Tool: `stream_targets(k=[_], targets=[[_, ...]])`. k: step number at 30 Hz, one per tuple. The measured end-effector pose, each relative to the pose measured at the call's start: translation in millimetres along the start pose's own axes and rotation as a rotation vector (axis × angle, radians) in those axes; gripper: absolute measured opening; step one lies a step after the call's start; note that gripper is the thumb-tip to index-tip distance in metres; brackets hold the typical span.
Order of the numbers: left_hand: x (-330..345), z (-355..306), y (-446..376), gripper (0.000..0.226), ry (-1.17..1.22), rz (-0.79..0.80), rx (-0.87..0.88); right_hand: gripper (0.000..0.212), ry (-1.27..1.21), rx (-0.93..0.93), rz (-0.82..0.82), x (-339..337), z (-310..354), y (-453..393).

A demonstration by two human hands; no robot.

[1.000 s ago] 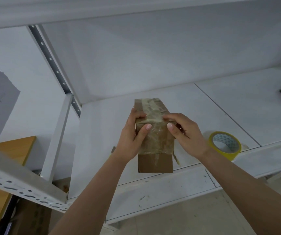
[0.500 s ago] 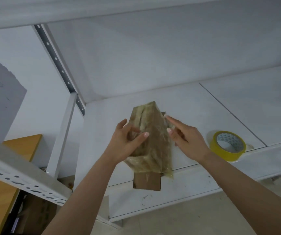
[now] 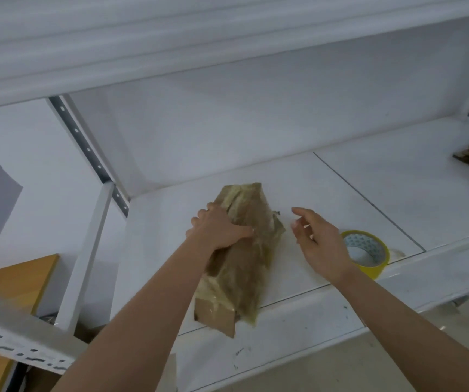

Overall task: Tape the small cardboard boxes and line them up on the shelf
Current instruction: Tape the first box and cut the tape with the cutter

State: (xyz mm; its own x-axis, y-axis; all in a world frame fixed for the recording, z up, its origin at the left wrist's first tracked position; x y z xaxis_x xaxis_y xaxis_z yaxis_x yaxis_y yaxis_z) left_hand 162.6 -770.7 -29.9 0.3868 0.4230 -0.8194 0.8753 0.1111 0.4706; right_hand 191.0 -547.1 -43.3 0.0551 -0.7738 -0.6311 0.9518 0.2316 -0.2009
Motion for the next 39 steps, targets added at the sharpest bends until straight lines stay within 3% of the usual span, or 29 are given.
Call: stream_targets(k=[3, 6, 8, 12, 15, 19, 26, 31, 33, 36, 39], targets=[[-28.4, -31.7, 16.3, 0.129, -0.341, -0.004, 0.233, 0.041, -0.129, 0.049, -0.261, -28.4, -4.4, -6.5], [-34.9, -47.0, 36.9, 0.133, -0.645, -0.015, 0.504, 0.046, -0.170, 0.047, -0.369, -43.7, -1.7, -13.6], [-28.9, -46.3, 47.2, 0.129, -0.773, -0.033, 0.646, 0.053, -0.177, 0.031, -0.276, -40.2, 0.3, -20.7], [-24.7, -38.4, 46.3, 0.117, -0.880, -0.128, 0.758, 0.051, -0.312, 0.068, 0.139, -7.5, 6.8, -27.3], [-27.7, -25.0, 34.6, 0.097, -0.813, -0.257, 0.697, 0.033, -0.085, 0.025, 0.146, 5.2, 12.4, -19.1], [-15.4, -8.6, 17.8, 0.074, -0.569, -0.340, 0.603, 0.029, 0.053, 0.009, 0.113, 23.7, 19.7, -2.6], [20.6, 8.3, -1.7, 0.061, -0.152, -0.088, 0.573, 0.037, 0.147, 0.062, 0.194, 30.2, 3.3, 6.5], [16.7, -2.4, 4.1, 0.041, 0.063, -0.131, 0.560, 0.030, 0.133, 0.122, 0.080, 5.6, -23.4, 7.6], [24.5, -8.0, 3.1, 0.053, 0.082, -0.075, 0.531, 0.025, 0.154, 0.200, -0.004, -9.8, -42.3, 10.9], [38.9, -15.1, -1.8, 0.074, 0.039, 0.025, 0.499, 0.038, 0.234, 0.292, -0.114, -28.5, -65.6, 21.8], [47.0, -17.5, -7.1, 0.073, 0.042, 0.093, 0.480, 0.045, 0.386, 0.411, -0.048, -33.0, -88.7, 32.1]])
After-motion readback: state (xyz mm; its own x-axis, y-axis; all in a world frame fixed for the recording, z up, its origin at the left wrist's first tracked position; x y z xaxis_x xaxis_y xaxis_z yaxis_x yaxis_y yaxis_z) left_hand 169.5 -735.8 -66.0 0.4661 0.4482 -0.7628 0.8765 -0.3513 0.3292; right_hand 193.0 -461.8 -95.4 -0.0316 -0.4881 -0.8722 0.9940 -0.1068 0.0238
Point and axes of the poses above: each hand's wrist, its own y-axis away from the middle knuckle, its own x-axis out of the palm, z = x × y, the point moved 6 cm from there along -y, towards the middle knuckle, and after that the axes turned 13 degrees about z, right-handed, at the moved point
